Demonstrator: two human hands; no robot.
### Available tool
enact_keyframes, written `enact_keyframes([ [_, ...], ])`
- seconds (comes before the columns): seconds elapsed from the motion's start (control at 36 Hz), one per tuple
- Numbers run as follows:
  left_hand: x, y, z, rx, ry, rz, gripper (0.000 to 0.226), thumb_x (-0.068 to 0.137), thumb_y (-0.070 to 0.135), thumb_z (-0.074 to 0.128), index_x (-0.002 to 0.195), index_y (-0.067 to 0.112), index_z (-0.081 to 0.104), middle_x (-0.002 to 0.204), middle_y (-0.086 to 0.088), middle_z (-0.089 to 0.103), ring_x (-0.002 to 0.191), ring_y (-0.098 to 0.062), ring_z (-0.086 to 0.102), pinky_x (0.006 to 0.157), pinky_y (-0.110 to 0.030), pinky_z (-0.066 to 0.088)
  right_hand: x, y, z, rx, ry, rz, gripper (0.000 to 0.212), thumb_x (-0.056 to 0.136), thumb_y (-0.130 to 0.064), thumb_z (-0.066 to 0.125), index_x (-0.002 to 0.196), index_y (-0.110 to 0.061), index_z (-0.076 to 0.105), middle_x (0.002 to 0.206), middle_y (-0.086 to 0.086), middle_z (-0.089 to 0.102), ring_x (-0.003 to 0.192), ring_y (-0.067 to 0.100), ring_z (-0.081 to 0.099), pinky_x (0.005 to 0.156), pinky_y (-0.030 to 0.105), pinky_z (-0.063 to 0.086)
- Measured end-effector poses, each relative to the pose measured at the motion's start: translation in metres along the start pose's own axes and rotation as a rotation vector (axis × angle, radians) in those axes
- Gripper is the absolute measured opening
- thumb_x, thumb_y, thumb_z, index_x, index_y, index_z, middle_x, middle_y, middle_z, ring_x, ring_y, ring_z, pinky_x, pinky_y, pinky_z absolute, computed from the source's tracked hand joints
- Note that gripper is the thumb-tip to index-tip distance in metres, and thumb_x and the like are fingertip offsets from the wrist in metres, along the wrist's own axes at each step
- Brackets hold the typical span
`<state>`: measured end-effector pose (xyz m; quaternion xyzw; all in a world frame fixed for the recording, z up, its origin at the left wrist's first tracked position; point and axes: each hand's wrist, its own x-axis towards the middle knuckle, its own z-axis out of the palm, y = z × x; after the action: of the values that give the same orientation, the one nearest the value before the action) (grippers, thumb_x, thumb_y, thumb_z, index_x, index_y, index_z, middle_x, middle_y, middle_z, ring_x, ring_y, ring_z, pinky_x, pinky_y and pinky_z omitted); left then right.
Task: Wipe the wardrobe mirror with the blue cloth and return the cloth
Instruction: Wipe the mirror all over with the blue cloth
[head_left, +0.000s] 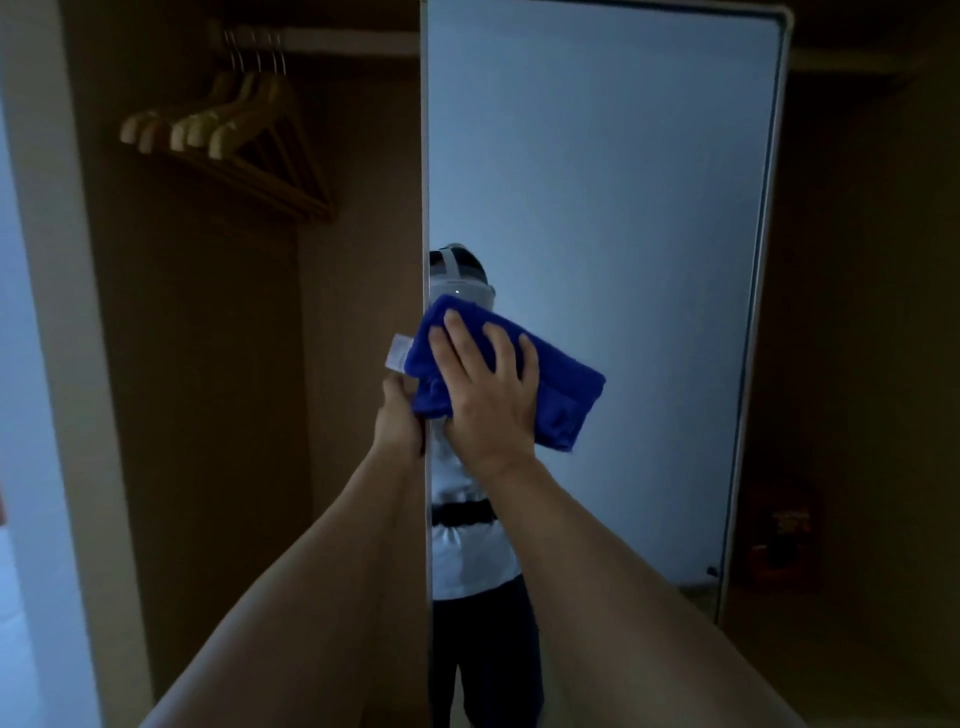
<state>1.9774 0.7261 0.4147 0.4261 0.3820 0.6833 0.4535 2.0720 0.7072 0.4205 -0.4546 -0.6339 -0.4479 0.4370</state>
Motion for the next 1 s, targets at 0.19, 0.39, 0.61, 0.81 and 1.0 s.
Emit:
enact_keyframes([
  [0.19, -0.005, 0.003, 0.003, -0.033, -0.009, -0.082, 0.050, 0.094, 0.053, 0.026, 0.093, 0.018, 0.062, 0.094, -0.013, 0.067, 0.091, -0.026, 0.063, 0.082, -0.041, 0.051, -0.030, 0.002, 0.003, -0.028, -0.070, -0.052, 0.071, 0.053, -0.022, 0.081, 0.122, -0.022, 0.063, 0.131, -0.003, 0.058, 0.112, 0.029, 0.058, 0.096, 0.053, 0.043],
  [0.39, -0.006, 0.003, 0.005, 0.029, 0.051, -0.161, 0.051, 0.091, 0.061, 0.026, 0.098, 0.019, 0.054, 0.092, -0.009, 0.060, 0.084, -0.025, 0.056, 0.083, -0.043, 0.044, -0.050, 0.001, 0.005, -0.013, -0.116, -0.076, 0.074, 0.052, -0.031, 0.084, 0.123, -0.024, 0.062, 0.131, -0.004, 0.057, 0.114, 0.027, 0.054, 0.099, 0.052, 0.040],
  [0.61, -0.003, 0.001, 0.005, 0.059, 0.096, -0.163, 0.063, 0.091, 0.062, 0.025, 0.121, 0.013, 0.052, 0.097, -0.009, 0.060, 0.082, -0.024, 0.055, 0.077, -0.042, 0.041, -0.059, 0.006, 0.009, -0.033, -0.103, -0.130, 0.065, 0.059, -0.041, 0.080, 0.120, -0.026, 0.063, 0.131, -0.006, 0.058, 0.112, 0.027, 0.057, 0.098, 0.050, 0.041],
  [0.81, 0.003, -0.003, 0.006, 0.098, 0.110, -0.120, 0.052, 0.091, 0.059, 0.026, 0.080, 0.019, 0.058, 0.087, -0.008, 0.066, 0.083, -0.023, 0.060, 0.072, -0.036, 0.042, -0.072, 0.010, 0.008, -0.042, -0.154, -0.193, 0.068, 0.056, -0.042, 0.080, 0.121, -0.027, 0.063, 0.131, -0.007, 0.058, 0.111, 0.027, 0.059, 0.098, 0.051, 0.042],
  [1.0, 0.009, -0.009, 0.006, 0.159, 0.092, -0.103, 0.049, 0.090, 0.054, 0.030, 0.078, 0.014, 0.056, 0.081, -0.009, 0.062, 0.077, -0.024, 0.059, 0.075, -0.037, 0.048, -0.079, 0.013, 0.005, -0.032, -0.184, -0.227, 0.064, 0.058, -0.034, 0.080, 0.120, -0.030, 0.063, 0.130, -0.010, 0.058, 0.109, 0.024, 0.060, 0.098, 0.050, 0.044],
])
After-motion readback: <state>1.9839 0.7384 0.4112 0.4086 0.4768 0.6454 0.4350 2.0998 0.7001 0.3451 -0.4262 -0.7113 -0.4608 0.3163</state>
